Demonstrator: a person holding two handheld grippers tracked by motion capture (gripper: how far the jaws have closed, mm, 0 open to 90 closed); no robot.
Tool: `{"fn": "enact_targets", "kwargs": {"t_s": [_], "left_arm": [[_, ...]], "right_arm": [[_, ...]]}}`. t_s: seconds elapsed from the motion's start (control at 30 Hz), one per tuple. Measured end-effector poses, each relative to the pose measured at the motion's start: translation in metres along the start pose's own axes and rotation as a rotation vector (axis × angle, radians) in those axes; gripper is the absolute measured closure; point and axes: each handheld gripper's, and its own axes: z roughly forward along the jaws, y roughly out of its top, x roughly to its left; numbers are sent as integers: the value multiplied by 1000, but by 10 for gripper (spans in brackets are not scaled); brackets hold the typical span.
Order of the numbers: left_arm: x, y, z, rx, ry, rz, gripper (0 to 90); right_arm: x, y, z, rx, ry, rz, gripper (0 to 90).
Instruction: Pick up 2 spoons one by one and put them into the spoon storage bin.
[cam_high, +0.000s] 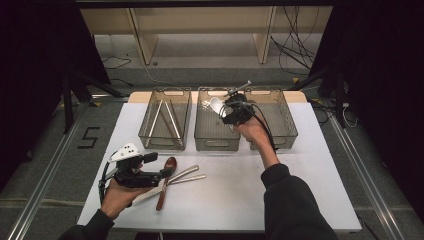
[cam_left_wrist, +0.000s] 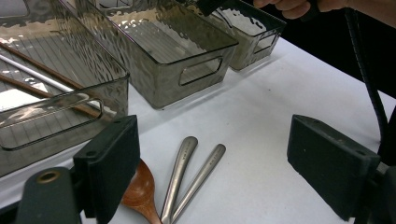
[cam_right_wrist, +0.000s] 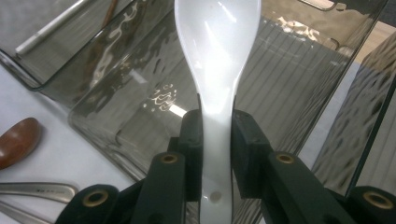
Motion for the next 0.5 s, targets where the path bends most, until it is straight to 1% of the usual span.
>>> {"fn": "enact_targets", "kwargs": {"t_s": [0.27,0.3,0.33,0.4,0.43,0.5], "left_arm": [[0,0,1,7,-3,5,165],[0,0,1,7,-3,4,166],[0,0,1,8,-1,5,165],[0,0,0,9,-1,3,165],[0,0,0,4,0,-2,165],[0,0,0,8,-1,3,165]], "right_arm": [[0,1,11,20,-22,10,747],[-1,2,12,18,-25,13,730],[0,2,13,24,-24,16,687],[1,5,14,32,-41,10,591],[2,6,13,35,-38,13,582],[2,7,11,18,-32,6,551]]}}
